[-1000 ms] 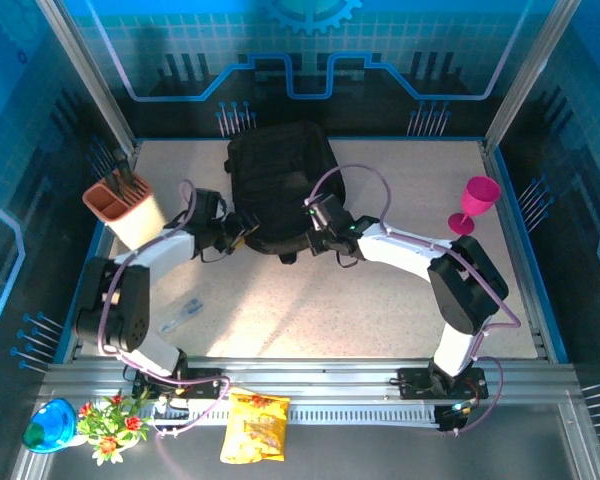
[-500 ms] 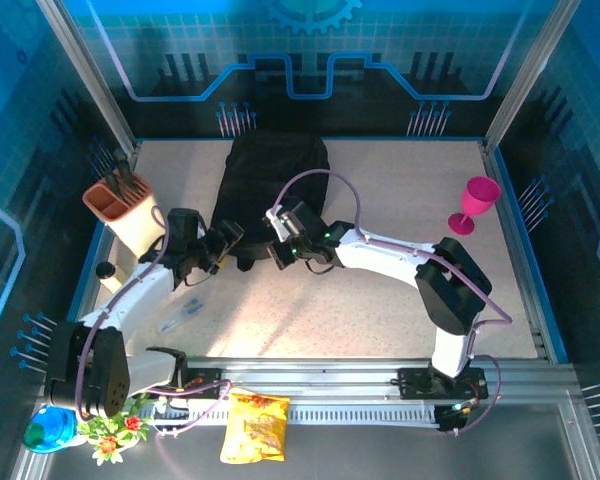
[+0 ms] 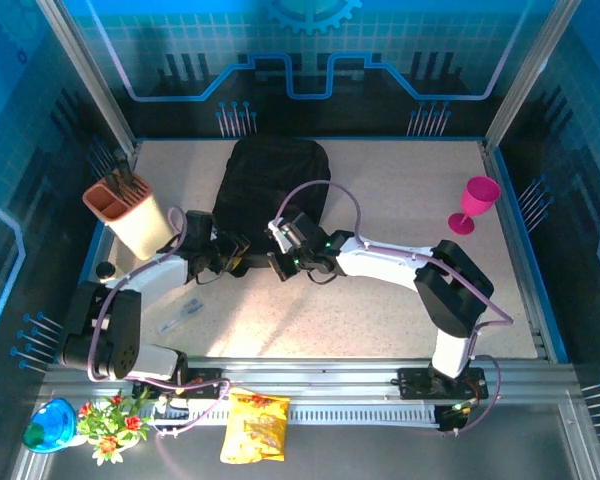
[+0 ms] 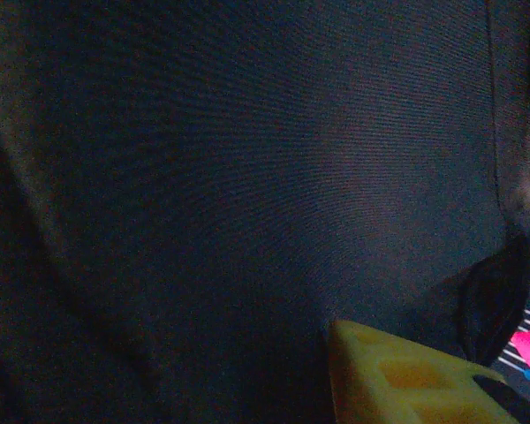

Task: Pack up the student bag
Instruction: Unzip the student bag at the top-center of the table.

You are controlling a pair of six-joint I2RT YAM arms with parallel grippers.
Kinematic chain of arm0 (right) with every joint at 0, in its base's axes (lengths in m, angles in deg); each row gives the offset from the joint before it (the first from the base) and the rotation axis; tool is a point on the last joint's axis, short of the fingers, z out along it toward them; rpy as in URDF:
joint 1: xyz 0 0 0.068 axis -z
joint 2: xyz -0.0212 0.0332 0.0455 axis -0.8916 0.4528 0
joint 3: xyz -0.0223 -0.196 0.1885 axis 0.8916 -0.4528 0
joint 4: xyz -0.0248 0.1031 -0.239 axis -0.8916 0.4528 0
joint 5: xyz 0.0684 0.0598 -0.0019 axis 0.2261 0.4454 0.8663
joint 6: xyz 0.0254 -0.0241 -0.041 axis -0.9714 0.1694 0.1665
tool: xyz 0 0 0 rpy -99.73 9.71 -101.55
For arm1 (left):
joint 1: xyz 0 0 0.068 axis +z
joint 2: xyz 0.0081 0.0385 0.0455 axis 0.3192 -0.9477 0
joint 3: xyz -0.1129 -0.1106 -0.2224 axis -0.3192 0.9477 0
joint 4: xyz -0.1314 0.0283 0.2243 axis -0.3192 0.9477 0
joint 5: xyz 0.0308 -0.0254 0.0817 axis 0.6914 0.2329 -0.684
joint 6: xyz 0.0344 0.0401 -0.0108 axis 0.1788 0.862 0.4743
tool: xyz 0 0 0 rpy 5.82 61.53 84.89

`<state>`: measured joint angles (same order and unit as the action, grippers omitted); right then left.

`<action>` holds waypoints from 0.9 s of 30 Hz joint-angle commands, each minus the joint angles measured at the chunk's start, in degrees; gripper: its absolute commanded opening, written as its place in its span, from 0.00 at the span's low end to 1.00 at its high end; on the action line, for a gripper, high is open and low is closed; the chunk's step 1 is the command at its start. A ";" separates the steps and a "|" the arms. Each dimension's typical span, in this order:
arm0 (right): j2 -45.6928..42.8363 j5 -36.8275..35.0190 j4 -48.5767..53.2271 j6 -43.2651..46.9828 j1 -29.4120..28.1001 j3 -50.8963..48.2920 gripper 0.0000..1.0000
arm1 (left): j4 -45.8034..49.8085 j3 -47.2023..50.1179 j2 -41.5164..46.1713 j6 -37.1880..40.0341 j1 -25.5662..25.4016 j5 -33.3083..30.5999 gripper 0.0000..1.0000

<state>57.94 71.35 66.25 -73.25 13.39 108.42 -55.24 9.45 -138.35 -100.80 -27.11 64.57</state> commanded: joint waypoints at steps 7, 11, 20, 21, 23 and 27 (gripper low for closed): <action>-4.69 -5.72 2.60 -5.01 6.54 -5.00 0.00 | 1.43 -1.57 -2.92 4.37 -0.03 -4.04 0.18; -4.51 -7.10 4.49 -6.36 9.19 -4.50 0.00 | 1.73 -1.56 -2.79 5.20 -0.03 -3.80 0.14; 2.71 -10.02 14.59 -7.41 15.90 5.28 0.00 | 6.76 -2.03 -3.39 10.15 -0.12 -2.81 0.11; 3.40 -10.30 15.23 -7.14 16.66 6.29 0.00 | 7.23 -1.90 -3.64 10.70 -0.13 -2.64 0.11; 4.47 -10.83 15.74 -6.71 17.88 7.88 0.00 | 8.25 -1.94 -4.08 11.67 -0.21 -2.32 0.11; 6.99 -12.35 17.93 -5.97 19.77 11.73 0.00 | 9.63 -1.87 -4.29 13.29 -0.81 -1.79 0.11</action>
<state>63.10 66.47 79.86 -79.06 29.30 116.81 -53.10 7.60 -141.76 -91.43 -27.98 64.28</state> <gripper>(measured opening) 0.052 0.108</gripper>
